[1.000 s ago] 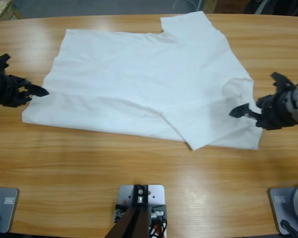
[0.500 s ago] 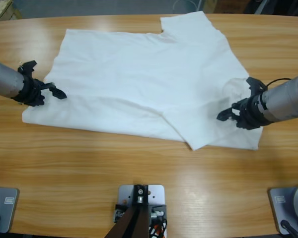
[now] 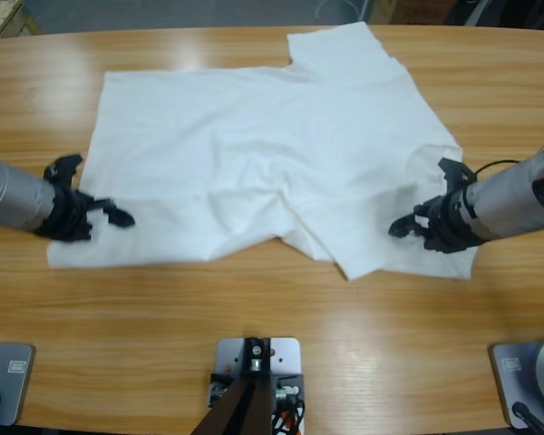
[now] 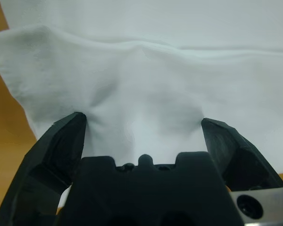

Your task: Fold clothes

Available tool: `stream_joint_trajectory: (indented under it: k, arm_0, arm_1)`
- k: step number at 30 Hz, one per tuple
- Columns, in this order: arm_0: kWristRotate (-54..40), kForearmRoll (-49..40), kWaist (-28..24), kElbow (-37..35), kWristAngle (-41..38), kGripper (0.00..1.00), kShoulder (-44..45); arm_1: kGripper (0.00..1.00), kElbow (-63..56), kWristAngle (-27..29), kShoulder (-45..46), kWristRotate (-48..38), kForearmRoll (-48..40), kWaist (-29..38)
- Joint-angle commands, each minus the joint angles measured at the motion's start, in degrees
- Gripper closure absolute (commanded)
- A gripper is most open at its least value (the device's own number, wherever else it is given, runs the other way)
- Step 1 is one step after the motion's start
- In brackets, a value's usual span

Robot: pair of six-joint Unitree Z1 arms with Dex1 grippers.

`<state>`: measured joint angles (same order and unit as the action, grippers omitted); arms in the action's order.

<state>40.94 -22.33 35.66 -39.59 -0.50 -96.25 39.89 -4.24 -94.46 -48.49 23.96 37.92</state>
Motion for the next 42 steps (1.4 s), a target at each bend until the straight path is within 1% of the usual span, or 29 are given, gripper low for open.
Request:
stream_joint_trajectory:
  k: [1, 3, 6, 8, 12, 14, 16, 18, 20, 22, 23, 25, 26, 27, 29, 31, 33, 34, 36, 39, 40, 42]
  arm_0:
    - [4.95, -13.81, 2.5, 0.81, -1.13, 0.027, 0.99]
    - [5.02, -16.69, 2.91, -0.42, -2.19, 0.004, 0.09]
    - [5.02, -18.36, 5.37, -1.74, -2.4, 0.0, -2.12]
    - [5.09, -19.19, 6.14, -2.62, -2.38, 0.0, -3.91]
    - [5.2, -20.28, 6.6, -2.95, -2.4, 0.0, -3.63]
    - [5.55, -20.98, 7.07, -3.01, -2.4, 0.0, -2.7]
    - [7.26, -22.16, 7.14, -2.9, -1.84, 0.0, -0.28]
    - [7.55, -22.99, 7.14, -3.37, -0.48, 0.0, 3.43]
    - [7.8, -23.13, 6.95, -4.22, 2.49, 0.0, 7.93]
    - [6.69, -23.11, 5.44, -6.42, 4.72, 0.0, 13.59]
    - [4.69, -23.11, 3.15, -7.98, 4.63, 0.0, 16.46]
    - [0.15, -22.53, -5.09, -10.95, 1.19, 0.0, 19.66]
    - [-2.78, -21.49, -9.27, -12.39, -1.36, 0.0, 19.2]
    - [-5.52, -19.72, -13.02, -13.59, -4.0, 0.0, 17.69]
    - [-9.81, -17.66, -19.43, -16.45, -8.46, 0.0, 13.07]
    - [-11.92, -15.66, -24.11, -18.86, -10.63, 0.0, 8.83]
    - [-14.17, -11.88, -28.31, -20.76, -14.77, 0.0, 4.68]
    - [-15.65, -10.26, -30.35, -22.15, -18.2, 0.0, 2.5]
    - [-18.76, -9.26, -33.76, -25.94, -23.35, 0.003, -2.19]
    - [-20.78, -9.31, -37.86, -30.67, -27.47, 0.009, -8.92]
    - [-21.27, -9.31, -38.72, -31.97, -28.24, 0.009, -10.77]
    - [-21.94, -9.31, -40.07, -34.52, -30.3, 0.009, -14.11]
  arm_1:
    - [0.286, -4.43, -1.35, 1.55, -3.54, 4.39, 3.36]
    - [0.22, -4.34, -1.3, 0.7, -4.38, 7.84, 3.39]
    - [0.187, -4.29, -1.09, -0.28, -6.49, 11.09, 3.39]
    - [0.127, -4.22, -1.04, 0.09, -6.9, 12.18, 3.62]
    - [0.109, -4.2, -2.09, 3.02, -7.72, 13.55, 4.43]
    - [0.061, -4.08, -2.58, 4.39, -8.87, 14.47, 4.89]
    - [0.014, -3.55, -1.21, 7.58, -9.08, 16.43, 5.15]
    - [0.0, -1.67, 0.77, 12.3, -7.06, 18.67, 5.15]
    - [0.0, 3.51, 1.53, 17.56, -3.12, 22.25, 5.15]
    - [0.0, 11.02, 2.2, 20.51, 2.21, 24.87, 4.25]
    - [0.0, 16.01, 1.81, 20.28, 5.37, 26.33, 1.6]
    - [0.0, 22.27, -1.39, 17.07, 10.8, 26.49, -4.22]
    - [0.0, 25.05, -3.36, 14.2, 14.48, 26.49, -7.05]
    - [0.005, 27.79, -5.13, 10.74, 18.33, 26.54, -9.76]
    - [0.02, 32.71, -6.59, 3.87, 25.11, 26.84, -13.99]
    - [0.084, 37.39, -7.72, -2.44, 30.72, 26.93, -16.89]
    - [0.099, 41.8, -9.93, -8.1, 34.88, 26.98, -19.74]
    - [0.124, 44.26, -11.76, -10.72, 36.78, 27.37, -21.5]
    - [0.138, 49.74, -15.87, -16.01, 40.32, 29.78, -25.77]
    - [0.156, 55.74, -20.16, -22.34, 44.08, 32.24, -31.98]
    - [0.184, 57.0, -21.51, -23.92, 44.87, 32.29, -33.63]
    - [0.275, 59.87, -23.38, -27.44, 45.52, 32.55, -35.58]
